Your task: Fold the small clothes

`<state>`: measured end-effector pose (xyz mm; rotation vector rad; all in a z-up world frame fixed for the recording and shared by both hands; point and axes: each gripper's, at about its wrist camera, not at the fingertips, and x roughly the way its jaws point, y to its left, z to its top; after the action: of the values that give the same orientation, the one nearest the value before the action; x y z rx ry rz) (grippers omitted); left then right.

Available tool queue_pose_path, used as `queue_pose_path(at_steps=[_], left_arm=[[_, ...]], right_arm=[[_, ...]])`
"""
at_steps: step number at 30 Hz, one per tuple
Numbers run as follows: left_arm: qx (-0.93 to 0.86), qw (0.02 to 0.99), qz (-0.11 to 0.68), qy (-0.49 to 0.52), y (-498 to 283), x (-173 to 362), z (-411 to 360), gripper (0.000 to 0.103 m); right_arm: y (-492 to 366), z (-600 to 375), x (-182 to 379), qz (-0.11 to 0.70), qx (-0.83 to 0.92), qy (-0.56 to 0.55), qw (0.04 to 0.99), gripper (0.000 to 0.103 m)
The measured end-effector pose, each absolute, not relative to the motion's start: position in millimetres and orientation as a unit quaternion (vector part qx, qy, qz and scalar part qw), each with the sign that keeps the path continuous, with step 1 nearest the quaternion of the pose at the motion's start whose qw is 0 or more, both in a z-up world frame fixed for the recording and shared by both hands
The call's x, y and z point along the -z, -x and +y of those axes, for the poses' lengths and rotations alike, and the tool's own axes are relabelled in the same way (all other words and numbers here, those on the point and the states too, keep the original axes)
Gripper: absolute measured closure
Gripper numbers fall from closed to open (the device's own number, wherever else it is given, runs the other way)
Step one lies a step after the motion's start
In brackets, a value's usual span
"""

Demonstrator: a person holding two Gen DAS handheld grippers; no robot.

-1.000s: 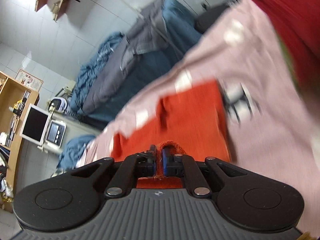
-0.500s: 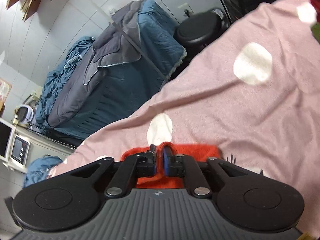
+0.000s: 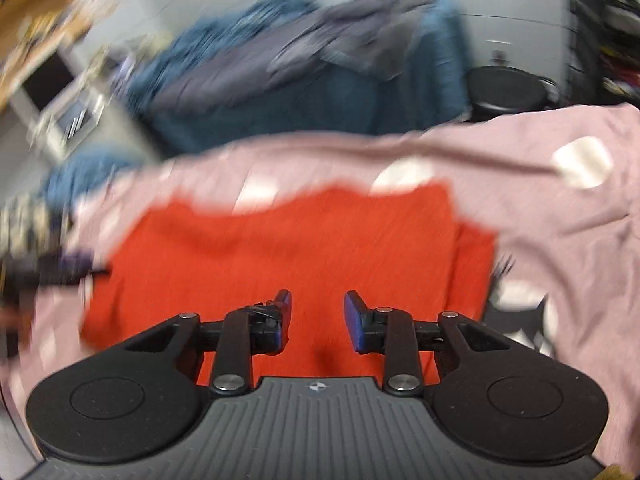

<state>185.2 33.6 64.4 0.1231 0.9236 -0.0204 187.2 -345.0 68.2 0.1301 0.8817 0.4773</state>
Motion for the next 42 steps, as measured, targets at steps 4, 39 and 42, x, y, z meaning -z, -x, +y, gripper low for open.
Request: queue_pose_path(at_steps=[4, 39, 42], left_arm=[[-0.012, 0.885, 0.465, -0.038, -178, -41, 40, 0.032], [0.368, 0.763, 0.243, -0.473, -111, -9, -295, 0.067], [0.377, 0.752, 0.238, -0.486, -113, -3, -306, 0.075]], right_arm=[[-164, -345, -45, 0.448, -0.212, -0.04, 0.868, 0.05], [-169, -431, -80, 0.433, -0.186, -0.067, 0.88, 0.031], [-182, -428, -74, 0.437, -0.199, -0.046, 0.876, 0.027]])
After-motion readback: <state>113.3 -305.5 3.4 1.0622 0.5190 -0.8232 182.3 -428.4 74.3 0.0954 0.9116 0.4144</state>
